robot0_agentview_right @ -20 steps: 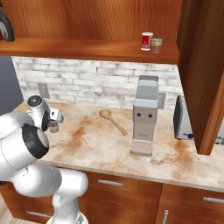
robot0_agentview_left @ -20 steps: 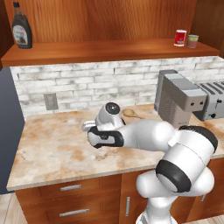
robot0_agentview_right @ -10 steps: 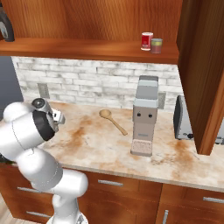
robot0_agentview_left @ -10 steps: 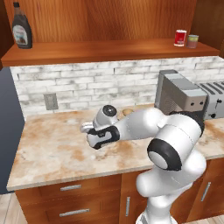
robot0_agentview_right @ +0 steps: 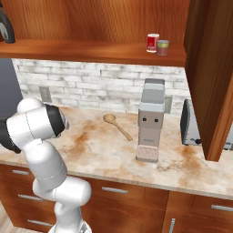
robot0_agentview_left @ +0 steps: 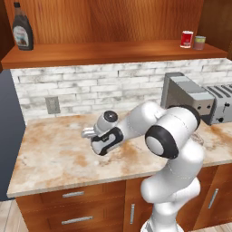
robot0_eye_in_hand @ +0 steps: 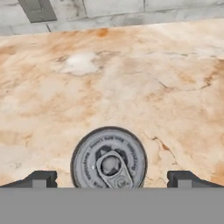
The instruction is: Pick the cans from the counter and place them in their designated side in the cabinet.
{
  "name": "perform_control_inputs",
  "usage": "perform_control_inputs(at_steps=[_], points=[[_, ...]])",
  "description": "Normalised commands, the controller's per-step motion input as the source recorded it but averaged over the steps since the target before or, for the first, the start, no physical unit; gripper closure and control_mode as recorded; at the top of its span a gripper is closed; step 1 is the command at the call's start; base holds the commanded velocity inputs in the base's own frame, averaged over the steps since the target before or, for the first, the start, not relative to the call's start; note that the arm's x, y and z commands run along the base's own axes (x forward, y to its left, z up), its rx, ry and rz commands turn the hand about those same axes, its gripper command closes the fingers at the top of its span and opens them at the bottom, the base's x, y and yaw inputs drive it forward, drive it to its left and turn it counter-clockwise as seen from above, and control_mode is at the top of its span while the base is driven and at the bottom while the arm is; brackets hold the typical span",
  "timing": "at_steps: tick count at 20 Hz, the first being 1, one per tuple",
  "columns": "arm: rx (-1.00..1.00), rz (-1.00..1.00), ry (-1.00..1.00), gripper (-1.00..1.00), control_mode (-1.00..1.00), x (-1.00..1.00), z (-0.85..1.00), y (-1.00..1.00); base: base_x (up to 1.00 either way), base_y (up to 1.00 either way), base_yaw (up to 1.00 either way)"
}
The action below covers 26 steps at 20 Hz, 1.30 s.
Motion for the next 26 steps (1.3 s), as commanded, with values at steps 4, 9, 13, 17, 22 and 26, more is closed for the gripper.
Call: perform_control_inputs(at_steps=[4, 9, 13, 17, 22, 26], points=[[0.0, 0.0, 0.0, -1.0, -1.0, 0.28, -0.13, 0.18, 0.0, 0.0, 0.0], [0.0, 0.0, 0.0, 1.0, -1.0, 0.29, -0.19, 0.19, 0.0, 0.0, 0.0], [0.0, 0.0, 0.04, 1.0, -1.0, 0.19, -0.25, 0.13, 0.0, 0.0, 0.0], [0.0, 0.0, 0.04, 1.0, -1.0, 0.03, -0.2, 0.0, 0.0, 0.0, 0.0], [0.0, -0.02, 0.02, 1.0, -1.0, 0.0, -0.09, 0.0, 0.0, 0.0, 0.0], [0.0, -0.02, 0.0, 1.0, -1.0, -0.01, 0.08, -0.02, 0.0, 0.0, 0.0]])
